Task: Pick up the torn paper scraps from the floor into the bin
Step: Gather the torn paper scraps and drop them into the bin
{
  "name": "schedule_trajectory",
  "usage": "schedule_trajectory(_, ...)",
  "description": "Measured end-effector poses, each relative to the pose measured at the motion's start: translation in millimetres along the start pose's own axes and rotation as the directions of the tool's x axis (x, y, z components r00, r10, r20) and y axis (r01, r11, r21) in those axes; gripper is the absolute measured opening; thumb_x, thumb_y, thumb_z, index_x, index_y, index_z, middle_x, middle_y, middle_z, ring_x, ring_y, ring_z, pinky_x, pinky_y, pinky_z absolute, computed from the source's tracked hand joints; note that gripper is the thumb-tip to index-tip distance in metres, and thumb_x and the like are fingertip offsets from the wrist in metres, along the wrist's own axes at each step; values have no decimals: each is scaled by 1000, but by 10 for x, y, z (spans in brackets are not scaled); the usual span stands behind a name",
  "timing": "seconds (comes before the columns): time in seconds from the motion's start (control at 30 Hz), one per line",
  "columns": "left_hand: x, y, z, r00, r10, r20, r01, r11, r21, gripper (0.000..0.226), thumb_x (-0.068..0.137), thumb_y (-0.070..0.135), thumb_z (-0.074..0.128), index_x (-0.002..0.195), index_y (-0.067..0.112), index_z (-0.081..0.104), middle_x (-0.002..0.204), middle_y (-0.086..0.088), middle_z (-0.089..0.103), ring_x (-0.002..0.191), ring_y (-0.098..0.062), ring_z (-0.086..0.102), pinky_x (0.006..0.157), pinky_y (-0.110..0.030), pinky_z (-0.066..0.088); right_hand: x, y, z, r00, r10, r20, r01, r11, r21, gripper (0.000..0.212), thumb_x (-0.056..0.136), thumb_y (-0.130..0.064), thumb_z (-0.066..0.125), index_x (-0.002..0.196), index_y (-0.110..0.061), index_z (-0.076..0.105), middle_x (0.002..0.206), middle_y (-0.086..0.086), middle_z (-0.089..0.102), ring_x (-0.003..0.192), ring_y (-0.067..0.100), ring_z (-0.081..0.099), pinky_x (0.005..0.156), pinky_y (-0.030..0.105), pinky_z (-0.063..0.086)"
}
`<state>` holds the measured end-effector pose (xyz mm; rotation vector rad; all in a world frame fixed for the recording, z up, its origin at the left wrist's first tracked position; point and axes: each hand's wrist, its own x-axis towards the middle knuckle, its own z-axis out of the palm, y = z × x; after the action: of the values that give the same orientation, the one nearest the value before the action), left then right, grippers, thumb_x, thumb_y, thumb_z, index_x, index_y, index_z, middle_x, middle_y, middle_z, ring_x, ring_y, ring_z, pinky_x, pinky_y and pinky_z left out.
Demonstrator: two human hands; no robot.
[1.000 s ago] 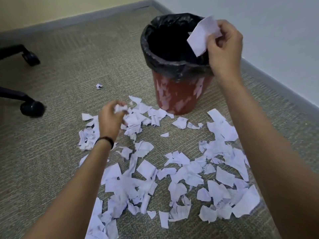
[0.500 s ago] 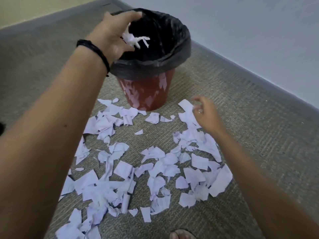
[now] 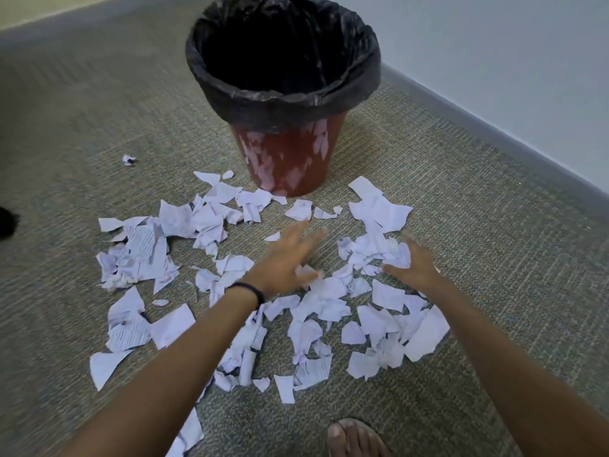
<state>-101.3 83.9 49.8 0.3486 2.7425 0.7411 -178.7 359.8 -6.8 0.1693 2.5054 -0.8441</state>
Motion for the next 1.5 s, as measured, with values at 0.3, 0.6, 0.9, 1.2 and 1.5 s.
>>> schedule_trajectory(0.3, -246, -130, 517, 809, -54, 585, -209, 904, 372, 112, 71, 46, 76, 151, 26, -1, 156, -11, -22, 144, -34, -17, 113, -61, 1, -239, -613, 529, 833, -304, 462, 412, 898, -153, 92, 80, -33, 71, 149, -27, 10, 157, 10, 2, 146, 26, 6, 114, 42, 22)
schedule_trajectory(0.6, -576, -642, 261, 851, 35, 523, -294, 858, 421, 99, 79, 57, 62, 150, 28, -1, 159, -4, -3, 146, -26, 3, 119, -45, 11, -659, -851, 987, 713, -295, 636, 635, 657, -406, 102, 77, -26, 76, 149, -35, 4, 157, 13, -13, 145, 35, -9, 112, 53, 25)
schedule_trajectory(0.9, -953, -837, 43, 798, -234, 555, -104, 854, 510, 114, 72, 63, 66, 147, 33, -15, 158, -8, -14, 147, -25, -9, 118, -51, 12, -834, -931, 1109, 704, -373, 605, 710, 397, -581, 76, 84, 6, 57, 146, -26, 25, 155, 17, 4, 141, 39, 12, 90, 45, 50)
schedule_trajectory(1.2, -994, -752, 71, 879, -233, 417, -34, 840, 542, 79, 82, -2, 63, 146, 18, 20, 140, -15, 28, 116, -29, 47, 89, -40, 49, -671, -857, 1117, 692, -465, 552, 720, 489, -491, 27, 88, 1, 48, 110, -8, 58, 113, 15, 44, 105, 32, 52, 65, 27, 31)
schedule_trajectory(1.5, -980, -831, 70, 873, -223, 433, -14, 877, 480, 37, 90, 0, 50, 125, 11, 50, 118, -12, 56, 106, -28, 57, 82, -36, 47, -646, -1130, 786, 786, -464, 408, 594, 749, -292, 38, 83, -4, 63, 121, -7, 60, 124, 12, 59, 106, 24, 58, 90, 33, 45)
